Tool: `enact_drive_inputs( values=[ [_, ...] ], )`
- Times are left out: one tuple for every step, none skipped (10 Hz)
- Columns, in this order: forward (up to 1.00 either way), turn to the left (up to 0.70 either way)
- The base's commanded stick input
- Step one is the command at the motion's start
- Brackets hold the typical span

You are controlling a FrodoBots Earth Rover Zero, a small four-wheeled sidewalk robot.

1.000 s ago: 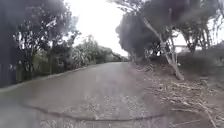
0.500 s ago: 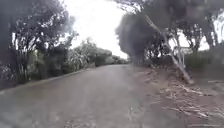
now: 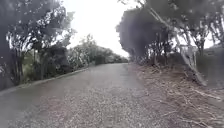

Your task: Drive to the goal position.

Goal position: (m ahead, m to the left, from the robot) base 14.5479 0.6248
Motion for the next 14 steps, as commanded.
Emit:
enact_drive_inputs(
  values=[
    [0.85,0.0],
    [0.85,0.0],
    [0.85,0.0],
    [0.85,0.0],
    [0.85,0.0],
    [0.85,0.0],
    [0.85,0.0],
    [0.85,0.0],
    [0.85,0.0],
    [0.85,0.0],
    [0.85,0.0],
    [0.85,0.0],
    [0.85,0.0],
    [0.85,0.0]
  ],
)
